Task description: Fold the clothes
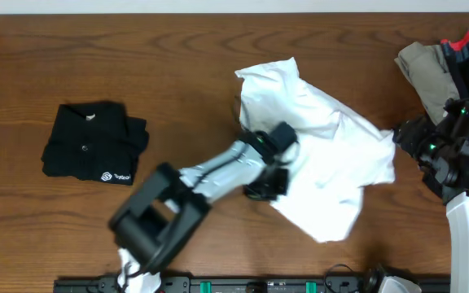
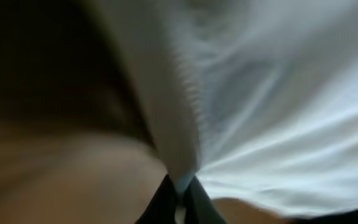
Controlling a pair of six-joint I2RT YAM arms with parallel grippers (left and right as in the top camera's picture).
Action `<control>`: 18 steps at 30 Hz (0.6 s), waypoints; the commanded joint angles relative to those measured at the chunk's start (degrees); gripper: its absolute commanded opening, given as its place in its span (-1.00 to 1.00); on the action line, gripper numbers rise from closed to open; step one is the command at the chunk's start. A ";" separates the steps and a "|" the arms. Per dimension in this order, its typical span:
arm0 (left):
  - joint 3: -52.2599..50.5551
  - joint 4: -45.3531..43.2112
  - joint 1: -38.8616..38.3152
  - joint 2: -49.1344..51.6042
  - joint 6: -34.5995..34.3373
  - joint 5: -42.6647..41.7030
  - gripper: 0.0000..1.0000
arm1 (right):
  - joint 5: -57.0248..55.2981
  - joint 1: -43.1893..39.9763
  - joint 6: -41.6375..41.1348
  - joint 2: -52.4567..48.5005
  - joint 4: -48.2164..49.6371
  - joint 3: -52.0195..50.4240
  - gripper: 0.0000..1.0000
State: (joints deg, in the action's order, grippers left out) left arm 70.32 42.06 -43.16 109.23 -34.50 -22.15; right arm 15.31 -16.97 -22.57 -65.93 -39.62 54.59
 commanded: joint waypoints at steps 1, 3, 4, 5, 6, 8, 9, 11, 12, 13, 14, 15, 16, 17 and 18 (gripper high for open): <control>1.84 5.57 4.96 -10.10 3.21 16.63 -0.88 | 8.87 0.31 7.61 0.02 -0.11 0.26 0.08; 1.81 9.05 8.04 -14.69 4.22 21.86 -0.88 | 13.14 1.40 10.12 0.02 -0.35 0.24 0.08; 1.81 9.94 9.35 -16.55 5.38 22.71 -0.88 | 15.02 2.36 11.32 0.02 -0.68 0.24 0.08; 1.81 10.54 10.62 -18.18 6.54 22.86 -0.88 | 16.37 3.69 12.41 0.00 -1.09 0.15 0.08; 1.81 10.99 11.82 -19.67 7.41 22.86 -0.88 | 16.90 5.70 13.31 -0.07 -1.68 0.04 0.08; 1.81 11.47 12.90 -21.07 8.61 22.86 -0.88 | 16.61 9.57 14.56 -0.48 -2.71 0.02 0.10; 1.81 11.67 13.05 -21.33 9.07 22.88 -0.88 | 16.39 12.15 14.93 -0.92 -3.08 0.02 0.13; 1.81 11.96 13.03 -21.35 9.44 22.88 -0.88 | 16.20 17.90 14.95 -2.36 -3.02 0.02 0.21; 1.79 12.00 13.03 -21.27 9.44 22.91 -0.88 | 16.17 19.82 14.95 -2.97 -2.80 0.02 0.24; 1.79 12.07 13.03 -21.24 9.44 23.12 -0.88 | 16.11 22.51 14.93 -4.04 -2.40 0.02 0.25; 1.81 12.11 13.03 -21.24 9.44 23.56 -0.88 | 15.98 24.74 14.93 -5.07 -2.10 0.02 0.28; 1.79 12.13 13.03 -21.24 9.44 24.50 -0.88 | 15.67 26.88 14.93 -6.25 -1.79 0.02 0.30; 1.79 12.17 13.05 -21.24 9.44 25.44 -0.88 | 14.45 29.53 14.88 -7.96 -1.60 0.02 0.33; 1.79 12.31 13.05 -21.24 9.44 25.97 -0.88 | 13.49 31.34 14.88 -9.33 -1.53 0.02 0.33; 1.79 12.37 13.03 -21.24 9.46 26.34 -0.88 | 12.61 33.00 14.88 -10.80 -1.51 0.04 0.34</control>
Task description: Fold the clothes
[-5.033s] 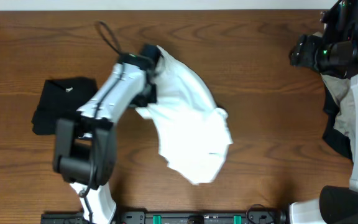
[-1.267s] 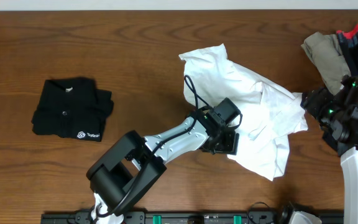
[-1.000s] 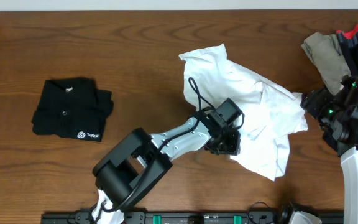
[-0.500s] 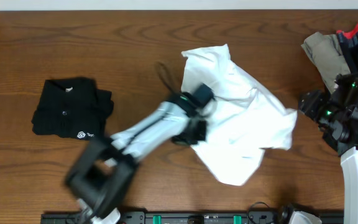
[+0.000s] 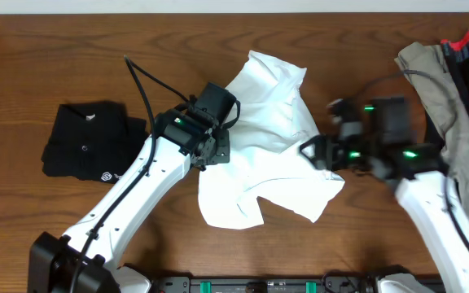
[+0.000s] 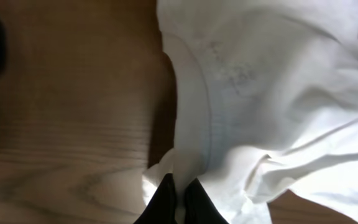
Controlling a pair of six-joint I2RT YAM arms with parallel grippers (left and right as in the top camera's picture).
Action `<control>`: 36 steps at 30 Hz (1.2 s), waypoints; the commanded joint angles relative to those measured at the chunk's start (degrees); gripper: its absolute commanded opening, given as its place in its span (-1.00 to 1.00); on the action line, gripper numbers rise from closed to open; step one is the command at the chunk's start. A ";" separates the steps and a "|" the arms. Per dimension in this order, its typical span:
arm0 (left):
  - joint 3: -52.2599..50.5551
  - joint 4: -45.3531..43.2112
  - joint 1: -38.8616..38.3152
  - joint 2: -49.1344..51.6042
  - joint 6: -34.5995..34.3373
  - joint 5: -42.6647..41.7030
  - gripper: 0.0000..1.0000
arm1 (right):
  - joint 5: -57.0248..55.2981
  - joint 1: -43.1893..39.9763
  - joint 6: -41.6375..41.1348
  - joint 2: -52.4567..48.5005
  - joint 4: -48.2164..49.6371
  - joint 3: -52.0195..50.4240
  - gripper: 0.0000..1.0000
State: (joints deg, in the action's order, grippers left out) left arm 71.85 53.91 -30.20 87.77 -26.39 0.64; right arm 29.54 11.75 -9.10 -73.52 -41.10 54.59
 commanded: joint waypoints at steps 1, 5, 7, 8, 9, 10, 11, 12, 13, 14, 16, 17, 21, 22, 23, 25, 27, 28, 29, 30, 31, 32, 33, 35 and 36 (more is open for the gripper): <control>0.26 0.66 0.07 0.22 1.66 3.52 -0.88 | -2.32 6.03 1.44 -5.03 0.02 0.02 0.35; 0.26 1.16 0.09 0.22 2.43 3.54 -0.88 | -5.70 11.17 1.51 -12.22 1.20 0.04 0.33; 0.28 1.29 0.07 0.22 2.43 3.54 -0.88 | -5.84 12.68 2.47 -15.13 2.78 0.04 0.29; 0.26 1.31 0.07 0.22 2.43 3.54 -0.88 | -5.46 13.33 3.76 -16.31 3.52 0.04 0.29; 0.28 1.33 0.07 0.22 2.43 3.54 -0.88 | -5.57 14.08 5.11 -17.49 4.09 0.04 0.29; 0.28 1.36 0.09 0.22 2.43 3.54 -0.88 | -5.95 14.73 6.60 -18.53 4.33 0.04 0.31; 0.28 1.36 0.09 0.22 2.43 3.54 -0.88 | -6.62 15.28 7.72 -19.43 4.44 0.04 0.34; 0.26 1.36 0.07 0.22 2.43 3.52 -0.88 | -7.76 15.72 8.26 -20.15 4.44 0.04 0.36; 0.26 1.36 0.07 0.22 2.43 3.52 -0.88 | -9.05 16.11 8.79 -20.76 4.42 0.04 0.38; 0.28 1.36 0.09 0.22 2.43 3.52 -0.88 | -10.47 16.55 9.92 -21.57 4.44 0.04 0.40; 0.26 1.31 0.09 0.22 2.40 3.54 -0.88 | -11.93 17.20 11.91 -22.77 4.50 0.04 0.40; 0.26 1.31 0.07 0.22 2.40 3.52 -0.87 | -12.02 17.59 13.38 -23.63 4.48 0.04 0.39; 0.28 1.31 0.09 0.22 2.40 3.54 -0.89 | -11.98 18.71 15.43 -25.44 3.54 0.04 -0.19; 0.28 1.33 0.09 0.22 2.40 3.54 -0.88 | -11.96 18.88 15.43 -25.44 3.19 0.04 -0.31; 0.28 1.33 0.09 0.22 2.40 3.54 -0.88 | -11.98 18.97 15.43 -25.31 2.89 0.04 -0.47; 0.28 1.31 0.09 0.22 2.40 3.54 -0.88 | -11.98 18.97 15.41 -24.81 2.64 0.04 -0.84; 0.28 1.33 0.09 0.22 2.43 3.76 -0.88 | -11.26 18.47 14.69 -23.39 2.12 0.24 -0.97; 0.28 1.44 0.09 0.22 2.40 3.98 -0.88 | -11.10 17.92 14.14 -22.16 1.38 0.55 -0.97; 0.28 1.62 0.09 0.22 2.38 4.44 -0.88 | -11.21 17.27 13.46 -20.83 0.52 0.94 -0.97; 0.28 1.90 0.09 0.22 2.38 5.03 -0.87 | -12.31 16.00 12.28 -18.69 -0.85 1.68 -0.97; 0.28 2.23 0.13 0.20 2.38 5.68 -0.88 | -13.94 14.80 11.02 -16.79 -2.10 2.43 -0.97; 0.28 2.62 0.31 0.20 2.38 6.36 -0.89 | -16.44 13.33 9.29 -14.84 -3.48 3.30 -0.97; 0.28 3.13 0.59 0.20 2.38 7.17 -0.88 | -20.17 11.23 6.82 -12.44 -5.05 4.46 -0.98; 0.28 4.26 1.40 0.20 2.40 8.13 -0.88 | -28.30 6.58 1.73 -8.13 -7.32 6.49 -0.98; 0.28 4.81 2.10 0.20 2.36 8.46 -0.87 | -32.48 3.74 -0.87 -5.99 -7.93 7.34 -0.97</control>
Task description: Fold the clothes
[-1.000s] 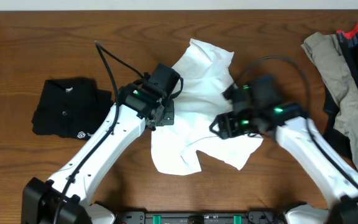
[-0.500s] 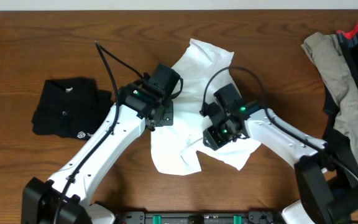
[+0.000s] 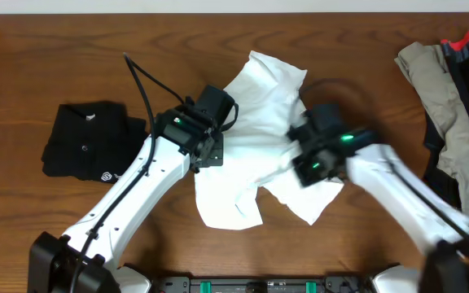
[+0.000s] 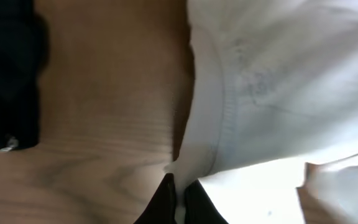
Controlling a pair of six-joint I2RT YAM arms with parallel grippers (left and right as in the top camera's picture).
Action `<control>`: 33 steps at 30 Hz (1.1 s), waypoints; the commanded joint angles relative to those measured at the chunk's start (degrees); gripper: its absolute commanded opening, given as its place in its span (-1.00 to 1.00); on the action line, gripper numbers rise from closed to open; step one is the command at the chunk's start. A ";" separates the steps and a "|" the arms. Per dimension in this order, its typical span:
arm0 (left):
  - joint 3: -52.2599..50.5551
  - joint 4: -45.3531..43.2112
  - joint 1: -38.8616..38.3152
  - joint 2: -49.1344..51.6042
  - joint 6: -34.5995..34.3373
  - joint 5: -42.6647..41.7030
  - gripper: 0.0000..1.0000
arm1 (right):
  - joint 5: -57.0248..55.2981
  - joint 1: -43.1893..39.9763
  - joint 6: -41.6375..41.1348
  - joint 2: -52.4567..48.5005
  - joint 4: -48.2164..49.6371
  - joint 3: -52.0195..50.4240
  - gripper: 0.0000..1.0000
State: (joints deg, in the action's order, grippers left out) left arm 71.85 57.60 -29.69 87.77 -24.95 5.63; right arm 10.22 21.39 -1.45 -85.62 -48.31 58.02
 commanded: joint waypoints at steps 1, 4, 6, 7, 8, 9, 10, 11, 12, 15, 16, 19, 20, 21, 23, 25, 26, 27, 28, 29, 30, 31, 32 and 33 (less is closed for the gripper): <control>0.28 1.53 2.38 0.20 0.94 3.54 -0.88 | -16.00 -8.50 -10.64 7.82 -0.83 4.39 -0.98; 0.28 1.86 4.74 0.20 0.94 3.67 -0.88 | -17.18 -17.51 -15.85 11.78 0.11 4.61 -0.97; 0.28 1.84 6.29 0.20 1.03 3.67 -0.88 | -15.08 -22.51 -17.22 12.28 0.15 4.61 -0.97; 0.28 1.77 7.08 0.20 1.51 3.67 -0.88 | -14.34 -24.28 -17.20 12.07 0.15 4.57 -0.97; 0.28 1.68 7.74 0.20 2.19 3.69 -0.88 | -14.36 -25.40 -17.20 11.65 0.11 4.52 -0.97; 0.28 1.64 8.37 0.20 2.51 4.00 -0.88 | -14.82 -26.32 -17.20 11.19 0.11 4.52 -0.97; 0.28 1.64 9.11 0.20 2.69 4.50 -0.88 | -15.15 -27.17 -17.22 10.58 0.22 4.52 -0.97; 0.28 1.60 9.77 0.20 2.95 4.76 -0.88 | -15.37 -27.85 -17.25 9.92 0.55 4.52 -0.97; 0.28 1.51 10.80 0.20 3.37 5.35 -0.88 | -15.89 -28.48 -17.73 9.35 0.87 4.52 -0.97; 0.28 1.49 13.79 0.20 3.34 6.69 -0.88 | -17.46 -30.08 -19.56 7.89 2.08 4.52 -0.97; 0.28 1.49 14.67 0.20 3.37 6.71 -0.88 | -17.59 -30.51 -19.54 7.61 2.69 4.52 -0.97; 0.28 1.29 18.49 0.20 4.26 6.71 -0.88 | -18.67 -32.11 -19.54 7.28 4.87 4.55 -0.97; 0.28 1.09 19.82 0.20 4.83 6.71 -0.88 | -18.84 -32.68 -19.54 7.28 5.64 4.55 -0.97; 0.28 0.85 21.11 0.20 5.22 6.69 -0.88 | -18.82 -33.31 -19.54 7.28 6.29 4.55 -0.97; 0.28 0.37 23.12 0.20 6.21 6.69 -0.88 | -19.30 -34.32 -19.50 7.28 7.26 4.55 -0.97; 0.35 -0.02 25.03 0.20 6.36 6.62 -0.88 | -21.33 -35.85 -19.50 7.28 8.52 4.55 -0.97; 0.42 -0.04 25.66 0.20 6.38 6.56 -0.88 | -21.62 -36.63 -19.41 7.30 9.29 4.59 -0.97; 0.46 -0.13 26.18 0.20 6.88 6.32 -0.88 | -21.33 -37.77 -18.67 7.28 10.36 4.66 -0.97; 0.50 -0.28 26.45 0.20 7.48 5.75 -0.88 | -20.68 -38.86 -17.68 7.28 11.54 4.70 -0.98; 0.50 -0.52 26.53 0.20 7.82 5.01 -0.88 | -19.54 -39.82 -16.83 7.30 12.48 4.79 -0.97; 0.50 -1.03 26.51 0.20 8.57 3.89 -0.88 | -16.74 -41.13 -15.26 7.30 13.75 4.87 -0.97; 0.50 -1.40 26.49 0.20 9.11 3.17 -0.88 | -14.49 -41.90 -14.36 7.28 14.53 4.87 -0.98; 0.50 -1.70 26.45 0.20 9.44 2.51 -0.88 | -11.52 -42.73 -13.60 7.28 15.39 4.87 -0.98; 0.50 -2.10 26.45 0.20 9.51 2.25 -0.88 | -9.05 -43.30 -13.46 7.28 15.85 4.87 -0.95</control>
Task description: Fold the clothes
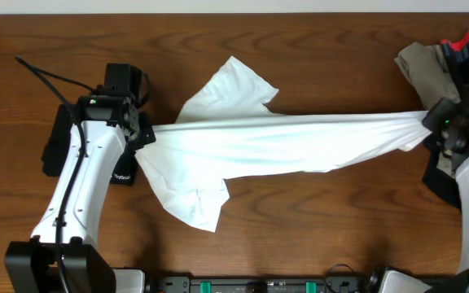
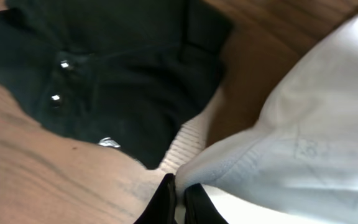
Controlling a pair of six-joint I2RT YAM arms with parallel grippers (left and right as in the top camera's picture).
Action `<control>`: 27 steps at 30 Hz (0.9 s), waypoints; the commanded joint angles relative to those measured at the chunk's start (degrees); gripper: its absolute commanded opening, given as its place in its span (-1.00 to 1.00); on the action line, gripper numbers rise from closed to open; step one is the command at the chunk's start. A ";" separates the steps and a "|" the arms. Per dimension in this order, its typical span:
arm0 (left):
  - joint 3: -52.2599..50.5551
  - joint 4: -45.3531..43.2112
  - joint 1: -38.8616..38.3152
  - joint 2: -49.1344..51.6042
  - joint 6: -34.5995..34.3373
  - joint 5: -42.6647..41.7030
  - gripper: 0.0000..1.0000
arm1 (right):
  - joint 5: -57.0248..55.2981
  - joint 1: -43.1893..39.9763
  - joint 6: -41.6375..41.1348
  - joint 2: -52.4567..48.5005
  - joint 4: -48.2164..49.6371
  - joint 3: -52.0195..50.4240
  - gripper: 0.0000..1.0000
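Observation:
A white shirt [image 1: 283, 138] hangs stretched in a long band across the table between both grippers. My left gripper [image 1: 142, 137] is shut on the shirt's left end, right beside the folded black shirt [image 1: 51, 155]. In the left wrist view the left gripper [image 2: 179, 202] pinches a ribbed white hem of the white shirt [image 2: 316, 124], with the black shirt [image 2: 104, 68] and its buttons just beyond. My right gripper [image 1: 432, 122] holds the bunched right end at the far right. One loose flap points to the back, another hangs toward the front left.
A pile of unfolded clothes [image 1: 426, 61], tan, dark and red, lies at the back right corner behind the right arm. The wooden table [image 1: 316, 236] shows bare in front of the stretched shirt. A dark rail runs along the front edge.
My left gripper has moved left to the black shirt's edge with the white hem in it. The right gripper went from the shirt's middle to the far right, and the shirt is now pulled out long.
First the left gripper held the crumpled white shirt at mid-table while the right arm stood at the right edge. Then the left held the shirt's left edge and the right reached its right side, then its middle. Now the shirt spans the table between them.

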State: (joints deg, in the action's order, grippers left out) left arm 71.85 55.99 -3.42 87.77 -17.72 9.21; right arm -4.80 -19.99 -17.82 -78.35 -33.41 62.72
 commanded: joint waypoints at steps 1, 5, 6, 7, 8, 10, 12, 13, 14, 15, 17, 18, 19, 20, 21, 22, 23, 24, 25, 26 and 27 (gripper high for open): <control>0.50 -0.92 0.20 0.20 2.29 -1.31 -0.87 | 8.07 -2.23 2.93 0.00 1.05 0.17 -0.76; 0.50 -0.98 0.17 0.17 2.56 -2.71 -0.43 | 14.58 -1.81 3.78 0.00 -0.76 0.17 0.16; 0.50 -0.55 0.17 0.17 2.95 -4.68 -0.28 | 16.11 -1.60 3.76 0.00 -2.03 0.17 0.23; 0.50 -0.15 0.17 0.15 3.23 -6.03 -0.24 | 17.05 -1.44 3.78 0.00 -2.80 0.17 0.25; 0.50 0.59 0.17 0.11 4.04 -8.39 -0.22 | 18.05 -1.31 3.76 0.00 -4.04 0.17 0.27; 0.50 1.84 0.09 0.04 4.66 -11.91 -0.20 | 19.87 -1.31 3.76 0.00 -5.77 0.17 0.29; 0.50 3.30 -0.42 0.04 5.35 -14.49 -0.20 | 21.51 -1.31 3.78 0.00 -7.06 0.17 0.29; 0.50 4.31 -1.01 -0.07 5.46 -15.26 -0.19 | 22.18 -1.31 3.78 0.00 -7.58 0.17 0.30; 0.50 5.25 -1.68 -0.17 5.46 -16.22 -0.19 | 22.43 -1.31 3.82 0.00 -8.00 0.17 0.30; 0.50 6.29 -2.78 -0.24 5.49 -17.64 -0.19 | 22.69 -1.27 4.22 0.00 -8.48 0.17 0.30; 0.37 7.87 -6.01 -0.28 5.75 -18.88 -0.20 | 23.26 -1.14 4.83 0.00 -9.27 0.17 0.31; 0.09 8.28 -8.00 -0.28 6.08 -18.84 -0.20 | 23.26 -1.14 4.83 0.00 -9.57 0.17 0.31; -0.48 8.26 -10.25 -0.28 6.25 -18.84 -0.19 | 23.28 -1.14 4.83 0.00 -9.77 0.17 0.31; -1.42 7.96 -13.05 -0.28 6.27 -18.84 -0.20 | 23.26 -1.14 4.83 0.00 -9.94 0.17 0.31; -2.73 7.15 -15.98 -0.20 6.25 -18.84 -0.19 | 23.26 -1.14 4.83 0.00 -10.05 0.17 0.31; -4.17 6.16 -18.60 -0.13 6.23 -18.84 -0.19 | 23.21 -1.14 4.85 0.00 -10.10 0.17 0.31; -5.77 4.92 -21.09 0.02 6.05 -18.78 -0.20 | 23.23 -1.14 4.85 0.00 -10.12 0.17 0.31; -7.89 3.10 -23.80 0.15 5.38 -18.67 -0.20 | 23.23 -1.14 4.83 0.00 -10.14 0.17 0.31; -10.12 0.94 -26.29 0.28 4.72 -18.64 -0.19 | 23.23 -1.14 4.83 0.00 -10.14 0.17 0.31; -12.26 -1.53 -28.50 0.52 4.57 -18.62 -0.19 | 23.21 -1.14 4.83 0.00 -10.12 0.17 0.31; -13.75 -3.41 -30.21 0.76 4.59 -18.23 -0.19 | 23.21 -1.14 4.83 0.00 -10.10 0.17 0.31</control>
State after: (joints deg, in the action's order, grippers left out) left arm 62.52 54.92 -29.67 87.77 -12.84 -9.08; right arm 17.50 -21.67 -13.96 -78.35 -43.51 62.72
